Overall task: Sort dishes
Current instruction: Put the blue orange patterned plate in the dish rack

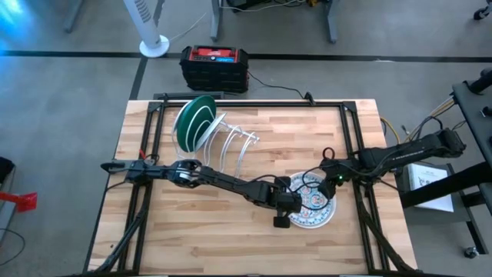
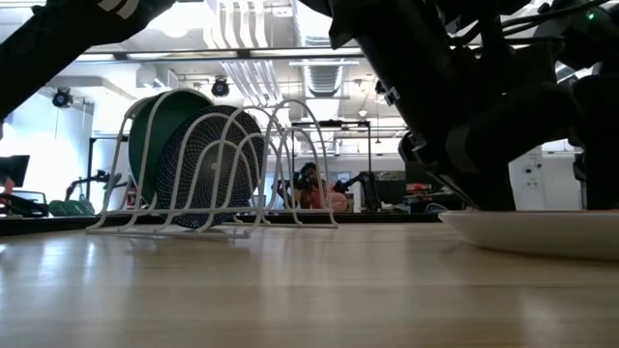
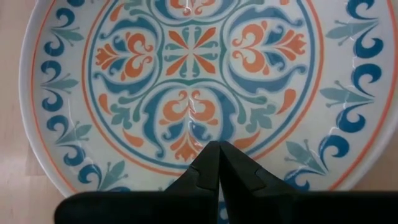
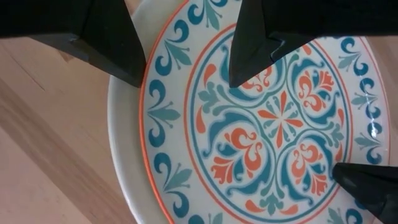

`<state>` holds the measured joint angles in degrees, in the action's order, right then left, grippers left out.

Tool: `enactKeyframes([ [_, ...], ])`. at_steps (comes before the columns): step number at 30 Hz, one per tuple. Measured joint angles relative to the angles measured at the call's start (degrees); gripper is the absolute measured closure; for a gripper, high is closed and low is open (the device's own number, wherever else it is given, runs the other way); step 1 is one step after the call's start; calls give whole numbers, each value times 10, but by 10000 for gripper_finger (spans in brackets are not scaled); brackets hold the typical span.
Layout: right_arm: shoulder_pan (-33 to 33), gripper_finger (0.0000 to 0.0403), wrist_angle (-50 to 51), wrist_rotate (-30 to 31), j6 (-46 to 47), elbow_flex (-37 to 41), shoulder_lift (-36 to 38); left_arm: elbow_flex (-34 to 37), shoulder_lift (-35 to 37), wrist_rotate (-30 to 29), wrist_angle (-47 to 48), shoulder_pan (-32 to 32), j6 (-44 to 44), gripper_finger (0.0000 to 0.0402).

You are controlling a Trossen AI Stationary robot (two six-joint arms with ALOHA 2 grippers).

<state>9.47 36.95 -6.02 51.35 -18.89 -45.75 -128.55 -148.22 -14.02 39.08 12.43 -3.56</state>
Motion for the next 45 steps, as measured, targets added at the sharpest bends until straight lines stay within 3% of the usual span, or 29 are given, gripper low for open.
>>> enactKeyframes([
  [7,0,186,9,-10,8,2,28,26,1,-5,-31,0,-5,402],
  [25,0,180,-9,-12,22,19,18,34,2,-14,-46,-1,-15,401],
  [45,0,189,4,-15,26,11,78,36,-2,-32,-64,-1,-15,402],
])
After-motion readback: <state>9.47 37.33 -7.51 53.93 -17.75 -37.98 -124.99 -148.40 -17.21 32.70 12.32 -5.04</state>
